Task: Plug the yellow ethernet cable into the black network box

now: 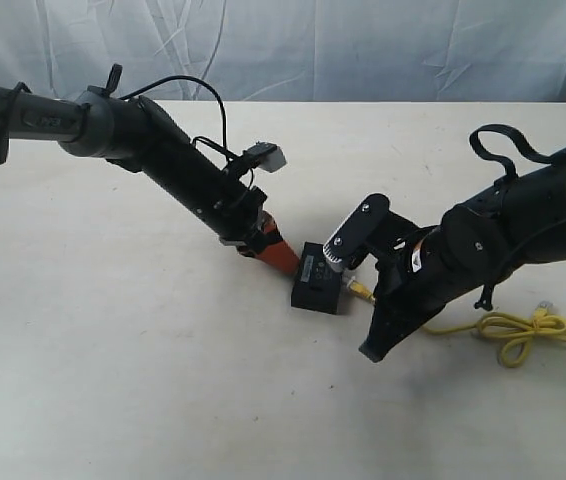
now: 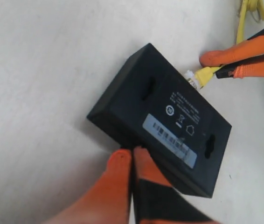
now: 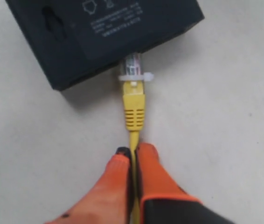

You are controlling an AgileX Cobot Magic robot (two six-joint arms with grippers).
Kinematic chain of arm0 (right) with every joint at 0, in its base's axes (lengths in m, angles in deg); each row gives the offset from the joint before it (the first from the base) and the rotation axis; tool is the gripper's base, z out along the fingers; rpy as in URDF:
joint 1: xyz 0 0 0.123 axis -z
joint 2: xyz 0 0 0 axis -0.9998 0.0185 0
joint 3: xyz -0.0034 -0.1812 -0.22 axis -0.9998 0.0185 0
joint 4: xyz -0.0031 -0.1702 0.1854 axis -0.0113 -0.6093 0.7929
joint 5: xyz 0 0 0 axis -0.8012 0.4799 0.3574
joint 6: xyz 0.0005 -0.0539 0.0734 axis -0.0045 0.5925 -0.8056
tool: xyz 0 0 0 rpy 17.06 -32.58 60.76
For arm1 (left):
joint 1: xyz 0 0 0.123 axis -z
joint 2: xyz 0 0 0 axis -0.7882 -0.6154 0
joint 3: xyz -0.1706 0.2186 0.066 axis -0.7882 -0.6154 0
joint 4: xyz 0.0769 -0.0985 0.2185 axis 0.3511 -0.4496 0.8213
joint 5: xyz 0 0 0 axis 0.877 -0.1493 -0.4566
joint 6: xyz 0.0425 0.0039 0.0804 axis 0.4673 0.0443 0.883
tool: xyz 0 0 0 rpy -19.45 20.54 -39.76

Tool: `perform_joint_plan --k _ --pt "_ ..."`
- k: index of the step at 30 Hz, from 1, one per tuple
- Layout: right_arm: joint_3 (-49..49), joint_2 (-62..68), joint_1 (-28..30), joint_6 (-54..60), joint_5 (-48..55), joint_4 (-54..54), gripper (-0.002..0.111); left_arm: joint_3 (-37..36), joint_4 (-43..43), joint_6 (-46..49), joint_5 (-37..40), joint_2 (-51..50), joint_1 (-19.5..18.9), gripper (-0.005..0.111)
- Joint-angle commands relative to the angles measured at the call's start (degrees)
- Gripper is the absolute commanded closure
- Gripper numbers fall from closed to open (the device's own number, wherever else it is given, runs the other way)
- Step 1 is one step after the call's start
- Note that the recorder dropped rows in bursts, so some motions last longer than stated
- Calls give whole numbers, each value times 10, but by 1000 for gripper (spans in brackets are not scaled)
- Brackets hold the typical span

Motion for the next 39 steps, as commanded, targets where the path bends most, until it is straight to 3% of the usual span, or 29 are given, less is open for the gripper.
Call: perform_joint_plan --k 1,15,27,39 --pt "1 0 -20 38 -34 -3 109 -2 -19 21 19 5 3 107" --pt "1 0 -37 50 -37 -5 109 -2 -16 33 29 4 3 107" --pt "1 -21 -8 10 58 -5 109 -2 31 1 11 4 -11 107" --pt "1 -20 -30 77 53 41 109 -2 31 19 18 4 -3 107"
